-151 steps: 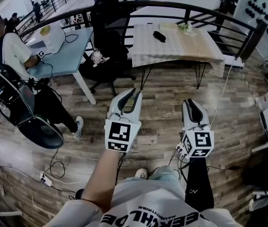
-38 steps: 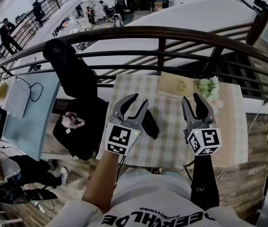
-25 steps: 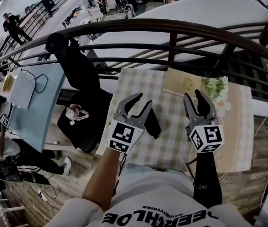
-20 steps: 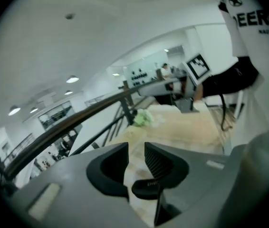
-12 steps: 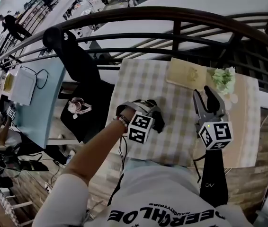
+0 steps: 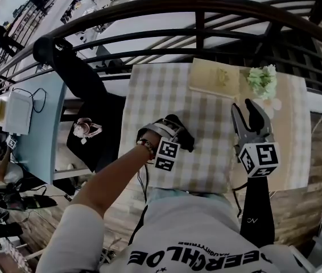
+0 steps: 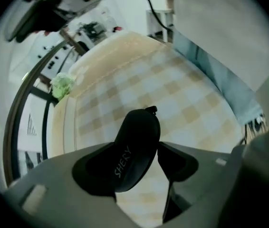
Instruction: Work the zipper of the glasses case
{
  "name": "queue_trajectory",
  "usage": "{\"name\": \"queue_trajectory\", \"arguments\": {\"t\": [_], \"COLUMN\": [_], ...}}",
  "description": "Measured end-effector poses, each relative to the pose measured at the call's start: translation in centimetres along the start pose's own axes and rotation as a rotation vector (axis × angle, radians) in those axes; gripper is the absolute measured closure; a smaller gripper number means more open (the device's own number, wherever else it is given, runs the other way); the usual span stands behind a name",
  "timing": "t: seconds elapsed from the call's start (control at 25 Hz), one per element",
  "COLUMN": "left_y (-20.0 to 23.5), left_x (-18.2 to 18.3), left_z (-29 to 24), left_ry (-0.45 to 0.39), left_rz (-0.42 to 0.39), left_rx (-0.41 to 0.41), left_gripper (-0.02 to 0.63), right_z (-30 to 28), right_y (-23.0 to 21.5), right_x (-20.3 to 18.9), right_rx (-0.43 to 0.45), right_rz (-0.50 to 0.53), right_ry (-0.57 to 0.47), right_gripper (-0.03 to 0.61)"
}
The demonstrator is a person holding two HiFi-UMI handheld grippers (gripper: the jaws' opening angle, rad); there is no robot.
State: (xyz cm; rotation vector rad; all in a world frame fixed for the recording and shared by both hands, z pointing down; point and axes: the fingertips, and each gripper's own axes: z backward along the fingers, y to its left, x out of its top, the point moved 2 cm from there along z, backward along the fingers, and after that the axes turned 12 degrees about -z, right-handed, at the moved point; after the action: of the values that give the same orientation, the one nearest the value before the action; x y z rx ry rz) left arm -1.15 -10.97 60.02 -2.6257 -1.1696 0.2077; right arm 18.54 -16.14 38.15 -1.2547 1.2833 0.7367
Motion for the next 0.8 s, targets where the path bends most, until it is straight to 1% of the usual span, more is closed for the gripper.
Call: {"name": "queue_trajectory", "arguments": {"t": [0.08,0.12,0.2,0.28,0.32,0.4,0.44,0.52,0.6,0.68,0.76,0.8], "left_y": [1.3,2.0,2.7,2.9,2.8,2.5,2.4,2.1,1.7,1.6,1.6,1.6], "left_x": [0.1,0.0,0.3,0.8,0.9,0.9,1.0,1.2,1.4,1.5,1.6,1.6], "left_z": [-0.1,-0.2,-0.1,-0.2,-0.4,-0.6,-0.6,-0.6,-0.6,-0.6,-0.6,-0.5], "left_ry": [-0.019,-0.012,0.006,0.007,0.008,0.005,-0.003,-0.028,-0.053,-0.077,-0.102,-0.114], "left_rz": [0.205,0.287,0.407,0.491,0.503,0.485,0.477,0.456,0.432,0.429,0.439,0.444], "left_rx": [0.067,0.085,0.082,0.068,0.071,0.087,0.089,0.075,0.051,0.029,0.011,0.004], "left_gripper": [0.327,0.328,0.33,0.331,0.327,0.321,0.317,0.303,0.276,0.253,0.248,0.247], "right_z": [-0.2,-0.4,-0.7,-1.1,-1.4,-2.0,-2.3,-3.0,-3.6,-3.8,-3.9,-4.0], "right_y": [0.0,0.1,0.5,0.8,0.9,1.2,1.4,1.9,2.8,3.9,4.7,5.0], "right_x": [-0.2,-0.4,-0.8,-1.4,-1.8,-3.2,-4.2,-6.9,-10.1,-13.3,-16.2,-17.5], "right_rx": [-0.005,-0.003,0.007,0.022,0.032,0.081,0.124,0.233,0.356,0.483,0.595,0.644], "right_rz": [-0.009,-0.011,-0.008,0.001,0.008,0.035,0.06,0.135,0.249,0.408,0.585,0.659], "right_ry": [0.001,0.003,0.012,0.032,0.05,0.126,0.189,0.345,0.51,0.665,0.781,0.824], "right_gripper": [0.379,0.38,0.38,0.379,0.379,0.383,0.412,0.423,0.414,0.404,0.388,0.385]}}
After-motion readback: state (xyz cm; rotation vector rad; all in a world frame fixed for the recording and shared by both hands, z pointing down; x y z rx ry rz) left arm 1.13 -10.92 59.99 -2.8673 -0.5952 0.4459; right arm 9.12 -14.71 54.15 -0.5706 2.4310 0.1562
